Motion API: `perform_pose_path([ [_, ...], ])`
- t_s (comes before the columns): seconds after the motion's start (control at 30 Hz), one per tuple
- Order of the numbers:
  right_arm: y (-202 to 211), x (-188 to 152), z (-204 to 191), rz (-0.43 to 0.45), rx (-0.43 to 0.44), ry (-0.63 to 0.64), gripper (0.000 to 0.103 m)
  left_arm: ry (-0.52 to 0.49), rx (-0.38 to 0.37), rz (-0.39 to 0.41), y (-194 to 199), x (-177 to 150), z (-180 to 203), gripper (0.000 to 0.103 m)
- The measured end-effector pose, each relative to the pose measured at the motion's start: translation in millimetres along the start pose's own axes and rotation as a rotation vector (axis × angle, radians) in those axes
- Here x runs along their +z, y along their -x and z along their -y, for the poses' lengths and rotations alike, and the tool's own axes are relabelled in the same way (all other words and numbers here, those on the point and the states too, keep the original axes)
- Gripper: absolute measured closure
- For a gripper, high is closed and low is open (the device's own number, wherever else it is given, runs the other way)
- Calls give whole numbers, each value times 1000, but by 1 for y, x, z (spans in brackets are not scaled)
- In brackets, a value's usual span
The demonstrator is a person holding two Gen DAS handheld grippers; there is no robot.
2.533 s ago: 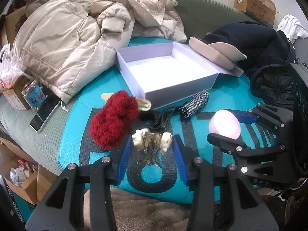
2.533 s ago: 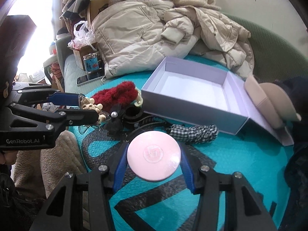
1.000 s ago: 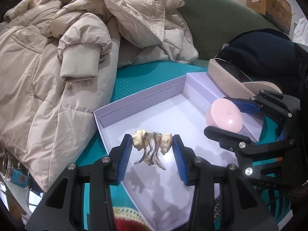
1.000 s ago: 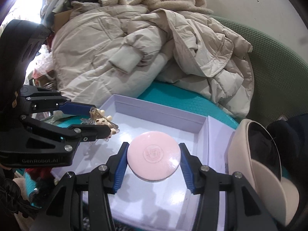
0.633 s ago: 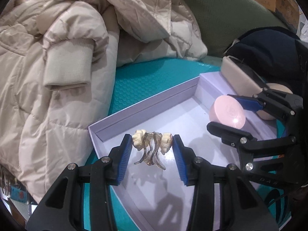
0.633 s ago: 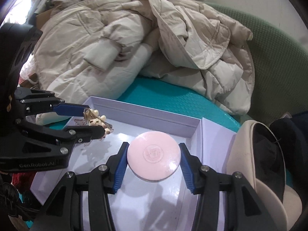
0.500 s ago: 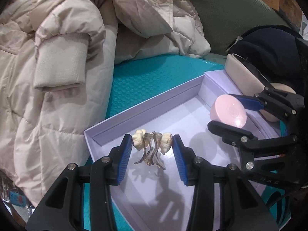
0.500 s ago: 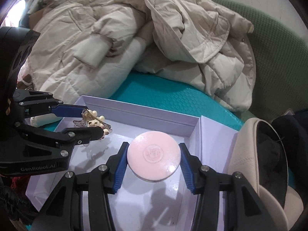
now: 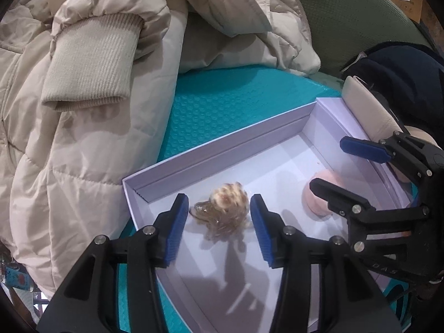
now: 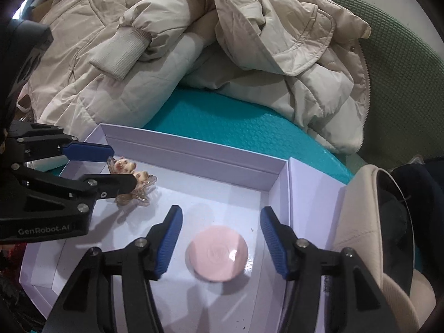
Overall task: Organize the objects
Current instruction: 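Lower and release the clip in the box while the right tool sets the compact inside, then withdraw both tools from the box back toward the remaining hair accessories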
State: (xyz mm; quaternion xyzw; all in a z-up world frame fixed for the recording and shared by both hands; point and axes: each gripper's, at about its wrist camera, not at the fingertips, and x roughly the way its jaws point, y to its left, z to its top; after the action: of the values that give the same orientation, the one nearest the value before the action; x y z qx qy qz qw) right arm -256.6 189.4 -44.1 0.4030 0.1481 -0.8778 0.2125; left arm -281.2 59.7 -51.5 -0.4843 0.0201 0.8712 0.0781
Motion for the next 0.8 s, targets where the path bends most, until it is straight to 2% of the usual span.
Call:
perform_pose_path([
  [0.33,29,2,-6,31,-5,-6,43,10,14,40,38,-3,0,56],
  [0.8,113,9,-18,129,-20,-17,43,7,60,141,133,-15,12,55],
])
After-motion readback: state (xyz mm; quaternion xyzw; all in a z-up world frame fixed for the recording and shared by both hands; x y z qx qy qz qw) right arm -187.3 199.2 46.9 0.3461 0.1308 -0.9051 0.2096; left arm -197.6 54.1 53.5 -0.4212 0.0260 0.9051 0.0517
